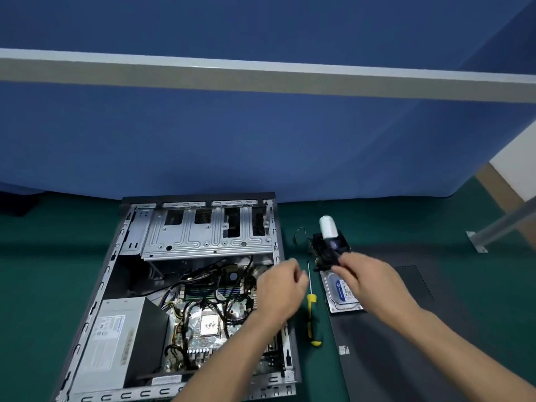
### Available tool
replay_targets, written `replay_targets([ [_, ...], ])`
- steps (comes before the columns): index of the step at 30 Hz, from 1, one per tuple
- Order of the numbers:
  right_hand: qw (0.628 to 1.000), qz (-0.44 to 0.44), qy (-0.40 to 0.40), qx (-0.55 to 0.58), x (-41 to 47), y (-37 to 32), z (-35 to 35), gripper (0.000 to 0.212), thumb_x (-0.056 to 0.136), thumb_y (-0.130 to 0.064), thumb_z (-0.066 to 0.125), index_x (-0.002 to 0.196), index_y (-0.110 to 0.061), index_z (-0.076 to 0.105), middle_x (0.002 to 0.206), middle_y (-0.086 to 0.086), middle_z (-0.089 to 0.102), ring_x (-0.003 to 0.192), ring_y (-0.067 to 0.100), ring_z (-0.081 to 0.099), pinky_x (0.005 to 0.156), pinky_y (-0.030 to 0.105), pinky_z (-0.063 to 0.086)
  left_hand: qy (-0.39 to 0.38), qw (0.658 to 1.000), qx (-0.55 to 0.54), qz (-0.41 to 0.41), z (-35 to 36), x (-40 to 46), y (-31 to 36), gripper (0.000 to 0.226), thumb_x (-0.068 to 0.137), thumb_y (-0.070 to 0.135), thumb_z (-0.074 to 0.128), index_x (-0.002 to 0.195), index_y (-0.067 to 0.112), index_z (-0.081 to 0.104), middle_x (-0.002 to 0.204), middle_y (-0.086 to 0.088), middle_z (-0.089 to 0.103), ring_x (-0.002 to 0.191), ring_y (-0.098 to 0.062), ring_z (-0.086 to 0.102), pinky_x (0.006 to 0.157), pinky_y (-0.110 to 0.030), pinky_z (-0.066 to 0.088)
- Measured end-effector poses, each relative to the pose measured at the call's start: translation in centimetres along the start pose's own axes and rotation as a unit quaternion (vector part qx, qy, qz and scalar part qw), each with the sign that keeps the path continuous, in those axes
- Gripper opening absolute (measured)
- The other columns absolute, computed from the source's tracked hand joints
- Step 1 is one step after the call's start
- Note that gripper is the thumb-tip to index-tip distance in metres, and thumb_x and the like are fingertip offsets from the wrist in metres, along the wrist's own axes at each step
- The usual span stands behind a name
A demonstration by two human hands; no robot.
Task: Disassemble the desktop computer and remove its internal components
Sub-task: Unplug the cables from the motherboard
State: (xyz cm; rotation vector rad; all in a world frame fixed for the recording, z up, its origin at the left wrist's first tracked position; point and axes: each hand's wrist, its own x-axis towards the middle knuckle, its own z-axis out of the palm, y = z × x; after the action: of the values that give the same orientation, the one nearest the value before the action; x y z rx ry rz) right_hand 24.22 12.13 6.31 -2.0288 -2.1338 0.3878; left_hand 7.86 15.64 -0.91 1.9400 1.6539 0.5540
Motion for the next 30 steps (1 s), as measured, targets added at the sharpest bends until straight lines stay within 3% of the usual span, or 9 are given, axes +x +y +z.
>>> replay_targets([
  [3, 0.993, -0.011, -0.079, -0.088, -0.4, 1.8, 2.3, 0.017, 0.099, -0.034, 0.038, 0.086, -0.027, 0.045, 0.09, -0.009, 0.055, 0.091, 0.022, 0.058, 0.062, 0.03, 0.028, 0.05, 0.993, 0.092, 0.056, 1.2, -0.4, 0.6, 0.027, 0.074, 0.025, 0.066, 0.059, 0.021, 0.044, 0.053, 0.005, 0.053, 0.048, -0.013, 0.051, 0.044, -0.021, 0.028],
  [6, 0.972, -0.011, -0.158, -0.174, -0.4, 3.2, 5.0, 0.014, 0.097, -0.014, 0.039, 0.101, -0.017, 0.052, 0.106, 0.001, 0.058, 0.097, 0.025, 0.059, 0.067, 0.033, 0.033, 0.089, 0.989, 0.102, 0.056, 1.3, -0.3, 0.7, 0.034, 0.058, 0.018, 0.078, 0.051, 0.02, 0.045, 0.042, 0.008, 0.044, 0.035, -0.009, 0.039, 0.037, -0.016, 0.02],
  [9, 0.946, 0.006, -0.218, -0.239, 0.4, 4.6, 7.3, 0.031, 0.089, 0.004, 0.041, 0.112, -0.01, 0.056, 0.115, 0.007, 0.056, 0.103, 0.028, 0.059, 0.074, 0.035, 0.042, 0.098, 0.993, 0.055, 0.035, 1.7, -0.3, 0.5, 0.036, 0.067, 0.017, 0.074, 0.055, 0.023, 0.04, 0.045, 0.01, 0.042, 0.038, -0.007, 0.031, 0.039, -0.012, 0.012],
  [15, 0.932, 0.006, -0.236, -0.275, 3.2, 5.9, 10.1, 0.031, 0.092, -0.001, 0.042, 0.118, -0.009, 0.057, 0.121, 0.008, 0.057, 0.11, 0.026, 0.059, 0.083, 0.034, 0.046, 0.139, 0.988, 0.061, 0.044, 2.3, 0.0, 0.1, 0.025, 0.075, 0.02, 0.072, 0.061, 0.019, 0.052, 0.051, 0.01, 0.05, 0.039, -0.007, 0.041, 0.038, -0.015, 0.02],
  [20, 0.963, 0.093, -0.215, -0.136, 3.3, 5.7, 10.8, 0.022, 0.094, -0.024, 0.044, 0.113, -0.014, 0.051, 0.113, 0.006, 0.062, 0.104, 0.028, 0.059, 0.079, 0.032, 0.044, 0.154, 0.985, 0.058, 0.046, 2.4, -0.2, 0.1, 0.018, 0.081, 0.022, 0.067, 0.068, 0.017, 0.056, 0.06, 0.008, 0.054, 0.042, -0.012, 0.048, 0.039, -0.02, 0.03],
  [23, 0.981, 0.128, -0.145, 0.034, 2.8, 4.0, 10.1, 0.016, 0.094, -0.035, 0.049, 0.096, -0.02, 0.054, 0.088, 0.001, 0.065, 0.09, 0.027, 0.061, 0.072, 0.032, 0.043, 0.163, 0.986, 0.021, 0.016, 2.3, -0.3, 0.1, 0.013, 0.09, 0.024, 0.055, 0.084, 0.013, 0.057, 0.084, 0.001, 0.053, 0.052, -0.016, 0.05, 0.044, -0.025, 0.032],
  [26, 0.957, 0.154, -0.096, 0.225, 2.7, 0.8, 9.3, 0.019, 0.094, -0.036, 0.051, 0.08, -0.022, 0.054, 0.065, -0.006, 0.056, 0.076, 0.025, 0.061, 0.069, 0.034, 0.047, 0.186, 0.978, -0.073, -0.05, 2.1, -0.7, -0.3, 0.013, 0.094, 0.027, 0.043, 0.085, 0.017, 0.047, 0.089, 0.003, 0.044, 0.059, -0.013, 0.046, 0.056, -0.027, 0.031],
  [28, 0.936, 0.171, -0.063, 0.3, 3.0, -1.5, 9.2, 0.019, 0.095, -0.038, 0.048, 0.088, -0.022, 0.056, 0.072, -0.005, 0.061, 0.077, 0.023, 0.064, 0.075, 0.038, 0.05, 0.184, 0.972, -0.109, -0.098, 1.8, -0.8, -1.2, 0.013, 0.096, 0.024, 0.041, 0.083, 0.022, 0.043, 0.088, 0.007, 0.042, 0.067, -0.009, 0.046, 0.06, -0.023, 0.03],
  [30, 0.925, 0.191, -0.045, 0.325, 3.6, -3.7, 9.4, 0.026, 0.097, -0.041, 0.042, 0.106, -0.02, 0.055, 0.094, -0.002, 0.066, 0.091, 0.023, 0.063, 0.084, 0.038, 0.048, 0.14, 0.977, -0.077, -0.143, 1.2, -0.5, -3.1, 0.011, 0.095, 0.022, 0.042, 0.087, 0.021, 0.049, 0.091, 0.007, 0.044, 0.081, -0.01, 0.047, 0.068, -0.022, 0.035],
])
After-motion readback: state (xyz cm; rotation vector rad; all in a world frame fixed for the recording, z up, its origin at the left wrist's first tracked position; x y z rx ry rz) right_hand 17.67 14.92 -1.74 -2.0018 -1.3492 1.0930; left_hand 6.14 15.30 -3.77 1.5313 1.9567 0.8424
